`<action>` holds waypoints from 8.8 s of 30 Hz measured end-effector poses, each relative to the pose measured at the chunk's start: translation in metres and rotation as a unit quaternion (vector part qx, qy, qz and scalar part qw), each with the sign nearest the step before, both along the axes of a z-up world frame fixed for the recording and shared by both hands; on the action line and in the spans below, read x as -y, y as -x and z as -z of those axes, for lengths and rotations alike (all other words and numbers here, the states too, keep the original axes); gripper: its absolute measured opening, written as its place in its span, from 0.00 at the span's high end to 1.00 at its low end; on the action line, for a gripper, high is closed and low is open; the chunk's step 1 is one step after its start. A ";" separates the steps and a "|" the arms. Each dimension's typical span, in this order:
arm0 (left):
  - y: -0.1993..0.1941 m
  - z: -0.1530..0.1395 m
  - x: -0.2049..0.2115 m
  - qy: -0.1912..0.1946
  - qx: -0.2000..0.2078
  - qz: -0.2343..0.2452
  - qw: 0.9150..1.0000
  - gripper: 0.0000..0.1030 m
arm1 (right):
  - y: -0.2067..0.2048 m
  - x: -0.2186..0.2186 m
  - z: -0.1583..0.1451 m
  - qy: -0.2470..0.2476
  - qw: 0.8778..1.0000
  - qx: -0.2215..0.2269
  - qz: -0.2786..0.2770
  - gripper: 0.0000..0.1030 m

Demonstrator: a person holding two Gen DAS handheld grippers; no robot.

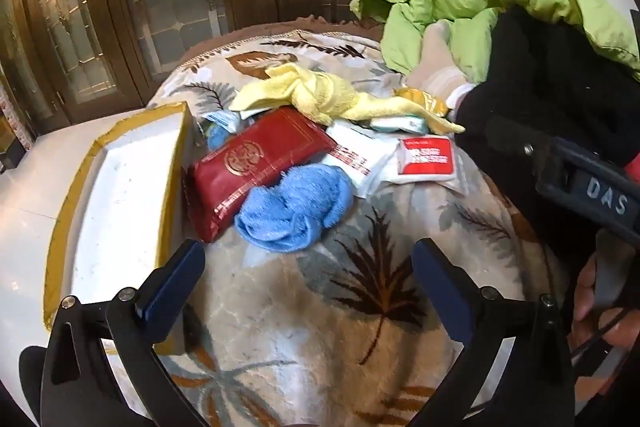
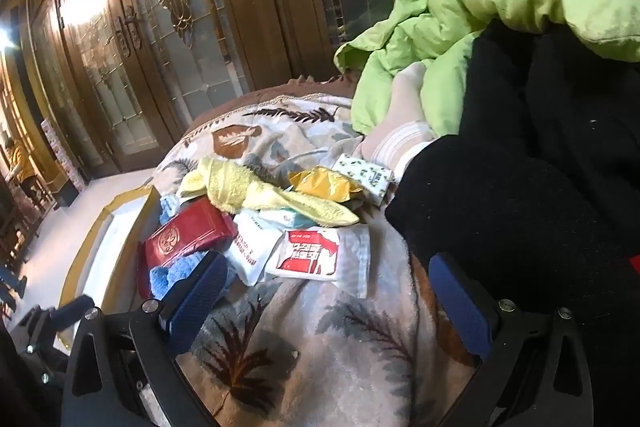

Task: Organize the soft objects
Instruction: 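Move the left tool to the blue towel while the right tool reaches the yellow towel, then close the left tool on the blue towel while the right tool grasps the yellow towel, then carry both towels over the yellow-rimmed box and open both tools to drop them, then move the left tool back to the pile and over the red foil pouch, then grasp the red foil pouch with the left tool while the right tool grasps a red-labelled white packet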

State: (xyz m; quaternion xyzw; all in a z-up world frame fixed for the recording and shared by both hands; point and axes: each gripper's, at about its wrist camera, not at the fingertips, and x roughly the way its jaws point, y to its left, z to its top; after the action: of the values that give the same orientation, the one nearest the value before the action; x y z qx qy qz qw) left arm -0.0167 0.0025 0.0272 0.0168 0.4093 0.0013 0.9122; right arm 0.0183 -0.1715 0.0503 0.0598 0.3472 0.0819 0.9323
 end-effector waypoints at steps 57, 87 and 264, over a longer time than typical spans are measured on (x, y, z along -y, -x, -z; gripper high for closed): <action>-0.098 0.054 0.007 -0.014 -0.141 0.104 0.985 0.00 | -0.163 -0.073 -0.001 0.053 0.972 -0.131 -0.189 0.01; -0.096 0.060 -0.015 0.005 -0.131 0.065 0.989 0.60 | -0.173 -0.101 0.007 0.005 0.959 -0.138 -0.247 0.53; -0.174 0.092 -0.031 -0.093 -0.257 0.201 0.941 0.06 | -0.125 -0.054 0.068 0.155 0.908 -0.238 -0.309 0.74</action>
State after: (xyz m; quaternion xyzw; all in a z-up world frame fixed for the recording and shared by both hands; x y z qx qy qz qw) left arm 0.1571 0.0336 -0.0649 0.1831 0.6163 -0.1489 0.7514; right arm 0.1429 -0.1178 -0.0181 -0.1785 0.5680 0.2946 0.7475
